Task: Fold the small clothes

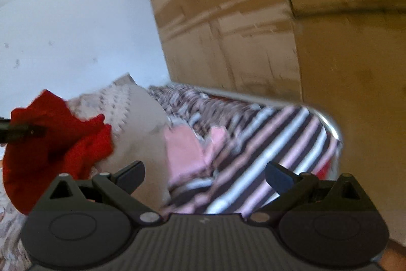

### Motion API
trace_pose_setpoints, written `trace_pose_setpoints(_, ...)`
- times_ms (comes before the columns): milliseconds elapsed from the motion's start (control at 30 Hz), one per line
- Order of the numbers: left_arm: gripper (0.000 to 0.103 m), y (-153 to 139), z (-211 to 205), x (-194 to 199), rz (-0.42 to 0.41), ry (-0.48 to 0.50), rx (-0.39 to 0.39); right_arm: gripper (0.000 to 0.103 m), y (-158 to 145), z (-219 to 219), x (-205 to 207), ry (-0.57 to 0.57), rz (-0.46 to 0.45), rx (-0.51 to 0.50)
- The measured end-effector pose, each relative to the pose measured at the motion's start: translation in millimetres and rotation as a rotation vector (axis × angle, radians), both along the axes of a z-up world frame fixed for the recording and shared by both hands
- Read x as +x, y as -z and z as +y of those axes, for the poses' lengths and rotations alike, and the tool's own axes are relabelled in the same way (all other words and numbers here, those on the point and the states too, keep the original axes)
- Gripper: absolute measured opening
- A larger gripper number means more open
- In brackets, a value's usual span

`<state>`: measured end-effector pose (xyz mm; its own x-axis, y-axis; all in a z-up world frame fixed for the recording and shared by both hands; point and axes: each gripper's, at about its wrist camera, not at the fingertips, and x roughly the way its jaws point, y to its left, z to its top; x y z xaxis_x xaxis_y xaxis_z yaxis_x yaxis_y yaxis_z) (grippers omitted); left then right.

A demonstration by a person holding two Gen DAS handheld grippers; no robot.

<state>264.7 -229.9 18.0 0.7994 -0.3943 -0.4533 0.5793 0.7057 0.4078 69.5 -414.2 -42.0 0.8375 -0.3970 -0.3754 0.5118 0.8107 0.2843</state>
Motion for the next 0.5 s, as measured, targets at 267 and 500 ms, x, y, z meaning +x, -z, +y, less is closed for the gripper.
trace_pose_setpoints(267,0.036,-14,14,1,0.023,-0.031,-0.012,0.103,4,1,15,-0.046,0.01,0.054)
trace_pose_setpoints(500,0.067,-33,41,5,0.153,0.008,-0.179,0.103,0,11,39,-0.12,0.059,0.044)
